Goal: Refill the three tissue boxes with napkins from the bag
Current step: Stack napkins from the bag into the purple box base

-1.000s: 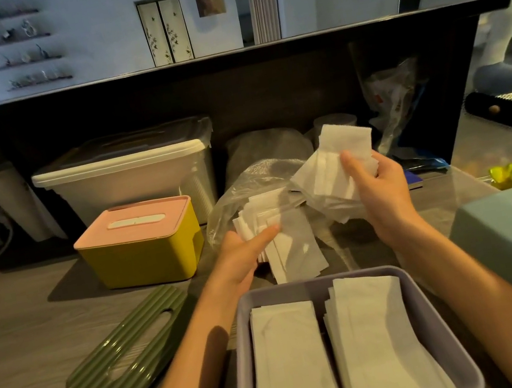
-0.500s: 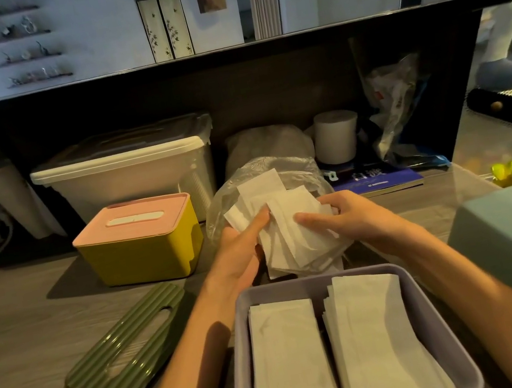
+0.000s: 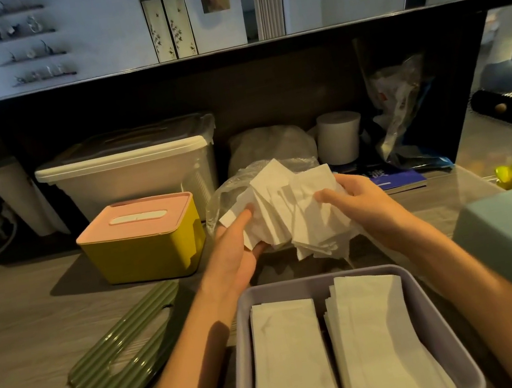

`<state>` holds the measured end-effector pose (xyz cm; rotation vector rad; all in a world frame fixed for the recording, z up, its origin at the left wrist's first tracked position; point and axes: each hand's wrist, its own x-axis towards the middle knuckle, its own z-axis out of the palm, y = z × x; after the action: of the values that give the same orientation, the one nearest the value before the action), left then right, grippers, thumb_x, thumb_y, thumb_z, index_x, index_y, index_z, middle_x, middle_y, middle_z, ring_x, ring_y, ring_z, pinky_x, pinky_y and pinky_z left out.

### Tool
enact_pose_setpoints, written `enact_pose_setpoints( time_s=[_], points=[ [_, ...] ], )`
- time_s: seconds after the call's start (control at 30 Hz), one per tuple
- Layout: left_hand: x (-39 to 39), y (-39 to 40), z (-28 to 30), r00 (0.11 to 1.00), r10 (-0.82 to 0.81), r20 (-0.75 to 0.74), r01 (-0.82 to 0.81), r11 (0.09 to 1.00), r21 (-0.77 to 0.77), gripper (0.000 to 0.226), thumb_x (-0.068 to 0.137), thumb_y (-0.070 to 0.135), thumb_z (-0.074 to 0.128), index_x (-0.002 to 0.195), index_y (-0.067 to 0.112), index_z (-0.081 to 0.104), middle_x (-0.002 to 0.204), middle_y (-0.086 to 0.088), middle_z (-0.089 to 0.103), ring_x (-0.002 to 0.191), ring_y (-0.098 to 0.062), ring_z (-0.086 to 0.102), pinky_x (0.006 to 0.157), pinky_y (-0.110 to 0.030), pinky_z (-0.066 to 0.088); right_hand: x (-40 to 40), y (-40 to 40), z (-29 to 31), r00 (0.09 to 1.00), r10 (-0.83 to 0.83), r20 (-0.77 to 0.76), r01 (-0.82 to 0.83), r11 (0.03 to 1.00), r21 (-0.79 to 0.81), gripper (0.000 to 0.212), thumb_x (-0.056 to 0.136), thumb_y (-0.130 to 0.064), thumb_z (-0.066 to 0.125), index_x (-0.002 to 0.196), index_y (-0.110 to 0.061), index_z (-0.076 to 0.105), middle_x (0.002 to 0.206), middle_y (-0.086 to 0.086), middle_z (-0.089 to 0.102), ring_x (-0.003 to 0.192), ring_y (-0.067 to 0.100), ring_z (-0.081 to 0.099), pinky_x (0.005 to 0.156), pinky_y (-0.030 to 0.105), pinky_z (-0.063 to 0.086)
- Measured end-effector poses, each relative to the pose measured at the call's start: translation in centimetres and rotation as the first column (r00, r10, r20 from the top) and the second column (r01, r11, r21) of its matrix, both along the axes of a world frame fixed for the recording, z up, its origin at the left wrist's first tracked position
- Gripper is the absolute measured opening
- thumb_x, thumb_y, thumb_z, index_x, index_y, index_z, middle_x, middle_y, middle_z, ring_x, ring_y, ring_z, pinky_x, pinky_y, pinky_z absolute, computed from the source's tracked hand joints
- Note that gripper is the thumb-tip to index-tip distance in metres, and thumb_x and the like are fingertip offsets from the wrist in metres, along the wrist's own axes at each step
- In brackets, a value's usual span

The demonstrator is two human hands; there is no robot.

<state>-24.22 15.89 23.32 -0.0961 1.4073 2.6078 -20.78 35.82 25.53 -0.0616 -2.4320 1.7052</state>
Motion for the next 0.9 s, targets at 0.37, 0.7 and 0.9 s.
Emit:
enact_pose_setpoints(
  time_s=[0.37, 0.7, 0.9],
  points=[
    [0.1, -0.3, 0.1, 0.998, -0.038, 0.043, 0.036, 0.998, 0.052, 0.039, 0.097, 0.012, 0.063, 0.135, 0.018, 0.054, 0.121, -0.011, 0.07, 0.11, -0.026, 0.068, 0.076, -0.034, 0.063, -0.2, 0.7, -0.1, 0.996, -0.092, -0.022, 0.088, 0.987, -0.131, 0.018, 0.099, -0.027, 0.063, 0.116, -0.03, 0.059, 0.107, -0.014, 0.062, 0.101, 0.012, 0.061, 0.08, 0.032, 0.053],
    [0.4, 0.0, 0.1, 0.996, -0.037, -0.085, 0.026, 0.991, -0.128, 0.036, 0.09, 0.015, 0.072, 0.124, 0.022, 0.061, 0.116, -0.003, 0.072, 0.104, -0.017, 0.068, 0.07, -0.023, 0.058, 0.5, -0.3, 1.5, 0.986, -0.162, 0.042, 0.166, 0.931, -0.324, 0.014, 0.102, -0.024, 0.054, 0.09, -0.024, 0.062, 0.1, 0.003, 0.064, 0.1, 0.023, 0.061, 0.089, 0.043, 0.052],
    [0.4, 0.2, 0.4, 0.999, -0.018, -0.046, 0.017, 1.0, -0.009, 0.035, 0.097, 0.022, 0.065, 0.131, 0.02, 0.058, 0.118, -0.005, 0.074, 0.104, -0.019, 0.072, 0.072, -0.031, 0.061, 0.8, -0.6, 0.9, 0.989, 0.093, 0.114, -0.092, 0.996, -0.01, 0.061, 0.084, -0.077, 0.051, 0.097, -0.024, 0.08, 0.086, 0.0, 0.077, 0.085, 0.02, 0.074, 0.081, 0.034, 0.056]
  ],
)
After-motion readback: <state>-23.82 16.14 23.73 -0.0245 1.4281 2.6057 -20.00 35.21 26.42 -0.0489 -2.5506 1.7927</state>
